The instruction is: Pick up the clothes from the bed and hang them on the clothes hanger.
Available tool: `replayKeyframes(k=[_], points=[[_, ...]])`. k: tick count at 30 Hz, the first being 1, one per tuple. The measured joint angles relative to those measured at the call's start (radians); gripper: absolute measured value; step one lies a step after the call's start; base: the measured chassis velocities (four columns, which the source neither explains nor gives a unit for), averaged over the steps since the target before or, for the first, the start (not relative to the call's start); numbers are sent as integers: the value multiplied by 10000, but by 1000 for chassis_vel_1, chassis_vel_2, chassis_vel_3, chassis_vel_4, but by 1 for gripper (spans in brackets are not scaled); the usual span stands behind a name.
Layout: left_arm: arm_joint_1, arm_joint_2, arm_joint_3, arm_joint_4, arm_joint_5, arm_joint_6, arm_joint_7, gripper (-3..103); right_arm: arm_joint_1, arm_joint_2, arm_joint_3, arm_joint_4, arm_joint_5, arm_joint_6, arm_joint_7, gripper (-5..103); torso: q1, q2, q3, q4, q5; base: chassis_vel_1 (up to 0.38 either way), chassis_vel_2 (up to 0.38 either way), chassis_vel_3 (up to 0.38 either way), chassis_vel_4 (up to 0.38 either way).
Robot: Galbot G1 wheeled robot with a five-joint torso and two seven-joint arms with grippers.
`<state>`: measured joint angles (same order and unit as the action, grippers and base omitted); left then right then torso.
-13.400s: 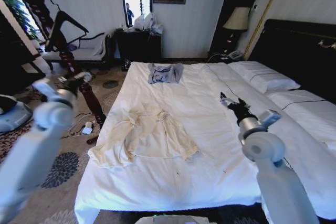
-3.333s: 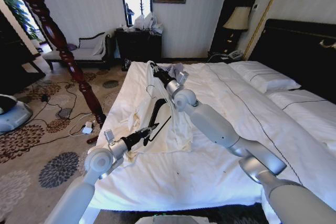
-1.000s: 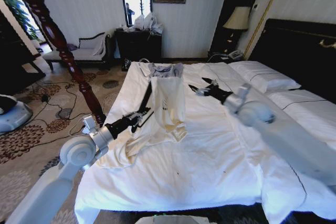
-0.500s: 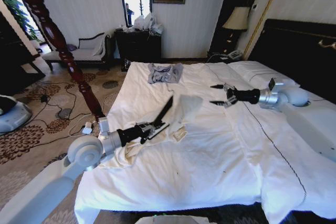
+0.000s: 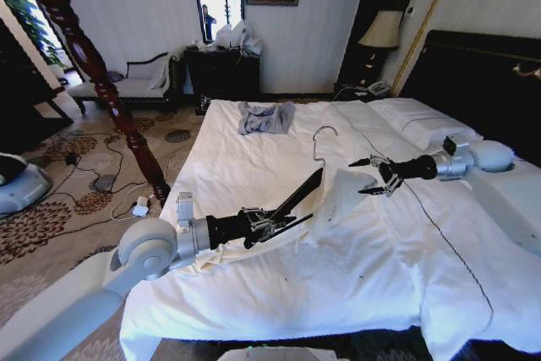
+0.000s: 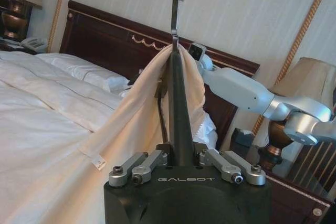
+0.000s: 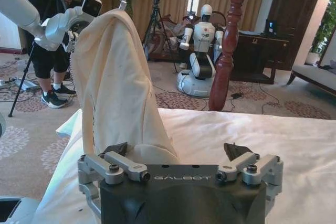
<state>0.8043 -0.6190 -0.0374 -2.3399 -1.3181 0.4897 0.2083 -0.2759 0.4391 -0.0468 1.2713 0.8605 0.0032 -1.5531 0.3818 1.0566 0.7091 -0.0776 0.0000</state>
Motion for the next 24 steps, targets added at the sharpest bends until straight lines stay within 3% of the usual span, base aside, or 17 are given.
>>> replayKeyframes(k=[2, 5, 6, 7, 8, 11, 12, 13, 14, 17, 18, 20, 21, 24], points=[[-11, -1, 0, -12, 0, 2, -12, 20, -52, 11, -20, 105, 19, 76, 23, 97, 0, 0, 0, 0, 0, 0, 0, 0, 0], [-21, -28, 5, -14, 6, 4, -52, 20, -161, 70, -38, 312, 57, 254, 54, 97, 0, 0, 0, -2, 0, 0, 0, 0, 0], [-21, -39, 7, -13, 12, 5, -60, 20, -207, 87, -39, 391, 76, 301, 61, 83, 0, 1, 0, -1, 0, 0, 0, 0, 0], [-14, -51, 19, -3, 24, 6, -72, 20, -274, 103, -41, 520, 111, 354, 72, 83, 0, 0, 0, 0, 0, 0, 0, 0, 0], [-6, -59, 35, 11, 38, 6, -78, 20, -319, 111, -42, 628, 150, 388, 80, 72, 1, 0, 0, 0, 0, 0, 0, 0, 0], [1, -86, 77, 43, 66, 7, -81, 20, -373, 128, -48, 832, 252, 451, 94, 72, 0, 0, 0, -1, 0, 0, 0, 0, 0], [-4, -113, 100, 56, 76, 6, -84, 20, -381, 138, -52, 914, 303, 465, 99, 61, 0, 0, 0, -1, 0, 0, 0, 0, 0], [-31, -153, 142, 66, 79, 7, -93, 20, -385, 144, -55, 1005, 339, 477, 104, 61, 0, 0, 0, 0, -1, 0, 0, 0, 0], [-72, -181, 181, 81, 81, 7, -107, 20, -388, 143, -55, 1062, 356, 492, 116, 50, 0, 0, 0, 0, -2, 0, 0, 0, 0], [-196, -224, 292, 108, 82, 9, -134, 20, -397, 137, -54, 1182, 396, 531, 129, 50, 1, 0, 0, -1, -1, 0, 0, 0, 0], [-231, -232, 321, 117, 82, 9, -140, 20, -401, 132, -53, 1201, 405, 550, 130, 40, 1, 0, 0, -1, -1, 0, 0, 0, 0], [-342, -267, 408, 149, 82, 6, -156, 20, -441, 98, -33, 1274, 458, 638, 134, 40, 0, 0, 0, -1, -1, 0, 0, 0, 0], [-399, -297, 442, 172, 82, 3, -175, 20, -488, 69, -13, 1320, 500, 701, 134, 28, 0, 0, 0, -3, -1, 0, 0, 0, 0], [-440, -352, 478, 199, 83, -22, -235, 20, -565, 36, 5, 1332, 548, 886, 146, 22, 0, 0, 0, -3, 0, 0, 0, 0, 0]])
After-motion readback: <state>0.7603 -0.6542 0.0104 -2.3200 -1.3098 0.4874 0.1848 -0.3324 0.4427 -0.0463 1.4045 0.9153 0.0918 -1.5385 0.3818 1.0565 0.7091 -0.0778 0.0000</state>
